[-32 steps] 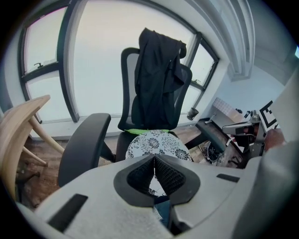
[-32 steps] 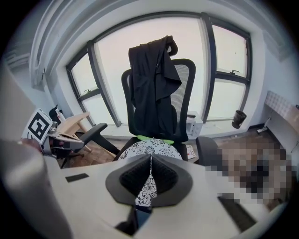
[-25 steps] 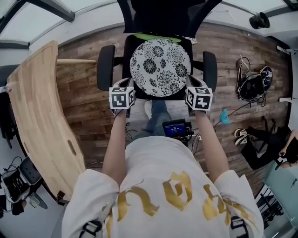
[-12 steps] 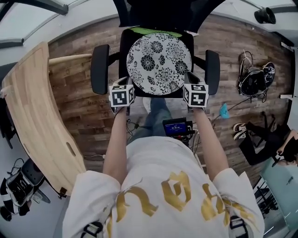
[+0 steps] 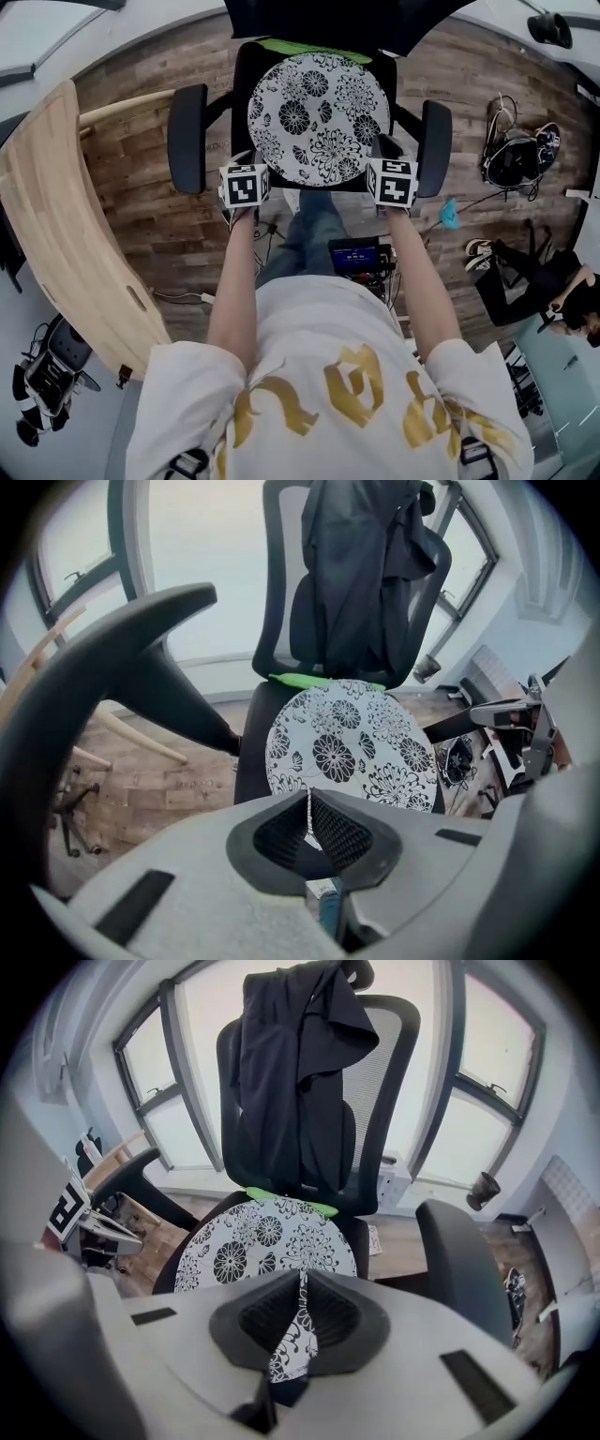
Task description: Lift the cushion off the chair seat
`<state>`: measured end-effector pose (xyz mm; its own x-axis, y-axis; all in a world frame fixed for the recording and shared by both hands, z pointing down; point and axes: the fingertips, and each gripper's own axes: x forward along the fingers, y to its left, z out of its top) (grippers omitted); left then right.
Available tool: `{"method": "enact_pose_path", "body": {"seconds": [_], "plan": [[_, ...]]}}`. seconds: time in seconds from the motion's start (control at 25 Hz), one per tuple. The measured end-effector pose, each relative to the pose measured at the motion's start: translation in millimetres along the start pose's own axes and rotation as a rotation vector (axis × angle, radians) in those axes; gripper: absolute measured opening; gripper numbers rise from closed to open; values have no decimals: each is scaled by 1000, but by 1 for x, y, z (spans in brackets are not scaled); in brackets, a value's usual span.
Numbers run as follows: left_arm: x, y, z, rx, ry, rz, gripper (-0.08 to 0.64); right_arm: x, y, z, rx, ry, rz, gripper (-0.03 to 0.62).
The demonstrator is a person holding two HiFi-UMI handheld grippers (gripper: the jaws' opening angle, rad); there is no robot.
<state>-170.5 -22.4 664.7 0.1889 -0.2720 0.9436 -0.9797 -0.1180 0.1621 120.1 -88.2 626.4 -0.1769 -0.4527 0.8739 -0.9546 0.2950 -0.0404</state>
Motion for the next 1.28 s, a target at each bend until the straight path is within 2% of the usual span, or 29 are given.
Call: {"method": "enact_pose_path", "body": {"seconds": [0.2, 0.48, 0.56, 0.72, 0.84, 1.28], "plan": [[25, 4, -19, -56, 59, 8, 12, 28, -6, -3, -14, 30, -15, 15], [58, 14, -26, -148, 101, 16, 14, 65, -26, -3, -4, 41, -41, 22], [62, 18, -29, -154, 113, 25, 14, 74, -32, -7, -4, 55, -44, 94], [75, 25, -38, -173, 140, 41, 23, 93, -46, -12, 15, 75, -65, 122], [87, 30, -44, -190, 157, 52, 96, 106, -51, -18, 44, 93, -70, 141], [114, 37, -44, -189, 178, 58, 128, 148, -66, -21, 33, 135, -93, 198]]}}
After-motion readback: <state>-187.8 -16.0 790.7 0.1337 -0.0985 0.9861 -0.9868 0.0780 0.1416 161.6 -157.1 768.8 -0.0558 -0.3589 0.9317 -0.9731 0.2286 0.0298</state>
